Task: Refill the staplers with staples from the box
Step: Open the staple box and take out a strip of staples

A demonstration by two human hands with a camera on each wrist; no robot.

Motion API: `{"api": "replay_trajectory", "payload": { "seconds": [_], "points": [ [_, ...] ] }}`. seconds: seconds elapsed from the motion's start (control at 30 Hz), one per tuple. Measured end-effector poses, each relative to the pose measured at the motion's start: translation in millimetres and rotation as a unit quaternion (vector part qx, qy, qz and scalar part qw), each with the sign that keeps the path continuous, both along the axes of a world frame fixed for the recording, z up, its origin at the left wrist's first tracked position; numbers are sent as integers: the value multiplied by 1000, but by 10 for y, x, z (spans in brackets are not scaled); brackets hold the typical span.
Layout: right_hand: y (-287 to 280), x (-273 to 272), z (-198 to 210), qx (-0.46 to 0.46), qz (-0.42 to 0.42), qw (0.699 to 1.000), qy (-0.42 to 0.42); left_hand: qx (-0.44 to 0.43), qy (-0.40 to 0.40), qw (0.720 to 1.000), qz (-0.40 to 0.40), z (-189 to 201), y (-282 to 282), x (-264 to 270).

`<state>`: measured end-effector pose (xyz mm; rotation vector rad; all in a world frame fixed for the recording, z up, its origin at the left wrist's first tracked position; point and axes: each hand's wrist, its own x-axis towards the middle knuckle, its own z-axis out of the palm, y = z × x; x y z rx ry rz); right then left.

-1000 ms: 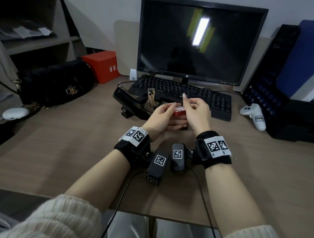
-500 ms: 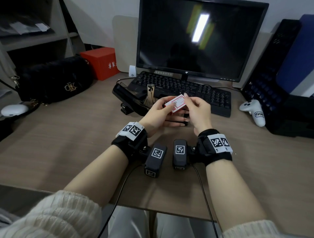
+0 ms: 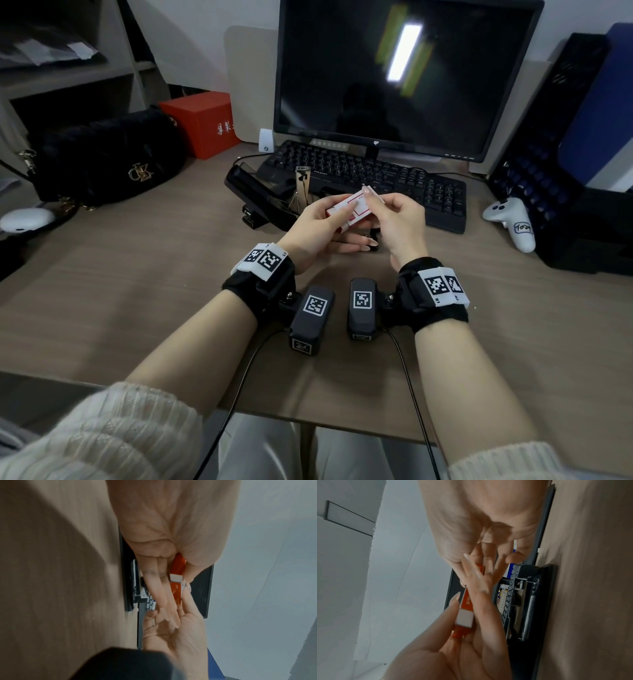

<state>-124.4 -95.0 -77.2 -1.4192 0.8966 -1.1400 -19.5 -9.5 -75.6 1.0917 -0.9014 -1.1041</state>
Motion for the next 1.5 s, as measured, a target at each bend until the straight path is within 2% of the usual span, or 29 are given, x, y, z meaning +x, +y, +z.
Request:
{"api": "replay_trajectory", "payload": {
  "seconds": [0.27, 0.57, 0.83, 1.17, 1.27, 1.4, 1.5],
  "points": [
    [-41, -47, 0, 23, -70, 996, -59, 17, 21, 1000, -2, 29, 22, 9],
    [-102, -60, -42, 29, -110, 992, -60, 39, 36, 999, 7, 29, 19, 36],
    [-123, -93, -44, 52, -54, 997, 7, 61, 13, 998, 25, 42, 32, 41],
    [-95, -168, -67, 60, -26, 996, 63, 74, -15, 996, -44, 71, 73, 59],
    [-75, -240, -77, 60, -20, 994, 87, 103, -22, 990, -95, 73, 103, 103],
    [-62, -327, -98, 81, -13, 990, 116, 118, -55, 978, -162, 73, 135, 169],
    [-39, -372, -69, 92, -2, 986, 137, 145, -109, 970, -160, 72, 150, 202]
  ]
}}
